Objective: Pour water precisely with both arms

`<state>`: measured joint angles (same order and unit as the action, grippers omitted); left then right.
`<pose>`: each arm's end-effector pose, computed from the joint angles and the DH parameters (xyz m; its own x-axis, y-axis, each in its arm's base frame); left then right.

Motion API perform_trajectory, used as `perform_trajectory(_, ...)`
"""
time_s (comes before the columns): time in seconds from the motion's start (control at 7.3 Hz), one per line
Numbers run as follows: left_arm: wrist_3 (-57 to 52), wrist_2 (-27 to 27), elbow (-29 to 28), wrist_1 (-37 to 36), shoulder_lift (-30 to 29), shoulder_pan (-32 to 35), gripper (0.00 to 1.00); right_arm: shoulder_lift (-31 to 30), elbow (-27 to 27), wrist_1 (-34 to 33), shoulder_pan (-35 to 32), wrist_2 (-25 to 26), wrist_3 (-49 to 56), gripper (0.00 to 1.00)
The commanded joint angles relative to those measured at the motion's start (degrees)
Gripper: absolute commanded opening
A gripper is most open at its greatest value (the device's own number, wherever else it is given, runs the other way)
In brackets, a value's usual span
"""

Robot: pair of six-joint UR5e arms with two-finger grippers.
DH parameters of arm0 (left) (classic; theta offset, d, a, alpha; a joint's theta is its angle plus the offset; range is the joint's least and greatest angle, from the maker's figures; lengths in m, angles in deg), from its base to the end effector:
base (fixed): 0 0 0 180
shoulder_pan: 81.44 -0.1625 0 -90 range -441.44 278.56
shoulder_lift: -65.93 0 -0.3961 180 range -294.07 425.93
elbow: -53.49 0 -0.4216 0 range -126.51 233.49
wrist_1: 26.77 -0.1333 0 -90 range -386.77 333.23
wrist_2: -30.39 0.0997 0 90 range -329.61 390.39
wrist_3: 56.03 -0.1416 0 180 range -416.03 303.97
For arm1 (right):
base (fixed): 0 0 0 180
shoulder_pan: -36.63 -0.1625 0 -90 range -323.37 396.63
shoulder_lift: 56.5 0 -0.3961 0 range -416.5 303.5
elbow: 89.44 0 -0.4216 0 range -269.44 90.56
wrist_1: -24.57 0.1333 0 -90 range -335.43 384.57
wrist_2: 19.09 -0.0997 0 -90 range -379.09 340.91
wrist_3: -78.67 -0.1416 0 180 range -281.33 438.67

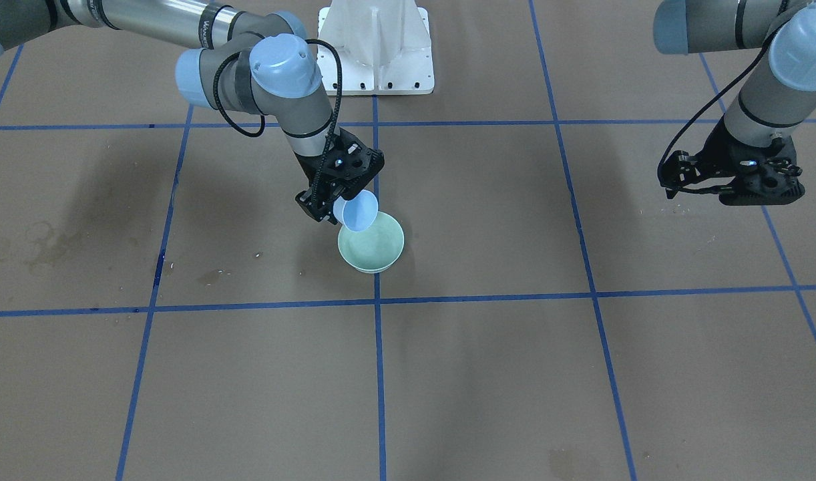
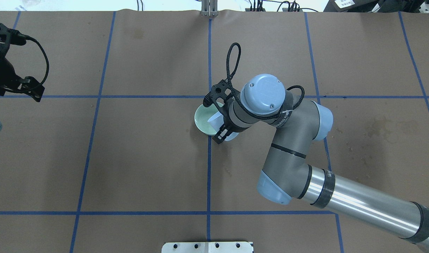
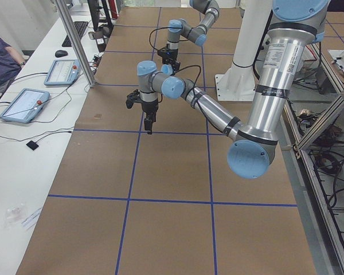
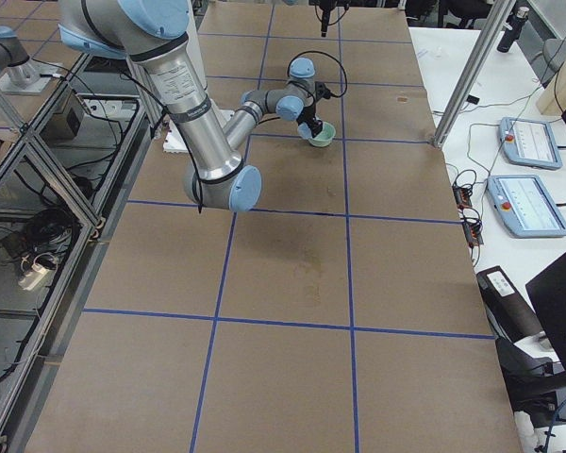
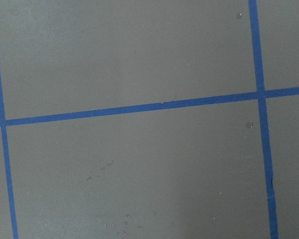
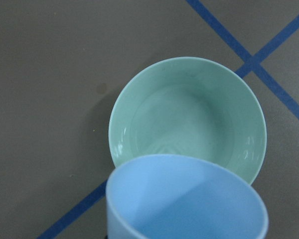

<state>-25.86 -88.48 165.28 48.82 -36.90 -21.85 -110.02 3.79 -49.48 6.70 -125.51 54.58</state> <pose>0.2332 -0.5256 0.3911 0.8187 0.1008 -0.5653 -0.0735 0.9948 0.0710 -0.5846 -0.4442 0.2059 0.4518 -0.7503 0.4826 0.3335 0.6438 0.6887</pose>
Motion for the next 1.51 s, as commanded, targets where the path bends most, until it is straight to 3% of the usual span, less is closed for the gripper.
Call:
perform_trajectory(0.0,0.24,-0.05,0.0,0.0,0.0,0.0,1.0,-5.33,0.37,16.4,-0.3,4.18,-4.61,0.0)
perform_trajectory(0.27,0.68,-0.05,0.09,0.0,0.0,0.0,1.0,-13.93,3.34,29.44,-0.48,11.47,-12.96,0.0)
perform_trajectory(0.55,0.86,-0.05,0.27,0.0,0.0,0.0,1.0,-22.46,10.54,29.67,-1.97,20.32,-20.86,0.0)
perform_trajectory(0.82,0.86,0.04,0.44,0.0,0.0,0.0,1.0,-37.19,18.19,29.4,-3.02,31.49,-28.16,0.0)
perform_trajectory(0.96,0.86,0.21,0.53,-0.09,0.0,0.0,1.0,-42.14,18.48,28.97,-4.24,38.76,-32.2,0.0)
perform_trajectory(1.1,0.86,0.21,0.53,-0.09,0.0,0.0,1.0,-47.15,18.13,28.97,-6.87,41.09,-34.24,0.0)
perform_trajectory(1.37,1.04,0.21,0.53,-0.09,0.0,0.0,1.0,-50.09,13.15,28.97,-10.57,47.67,-40.56,0.0)
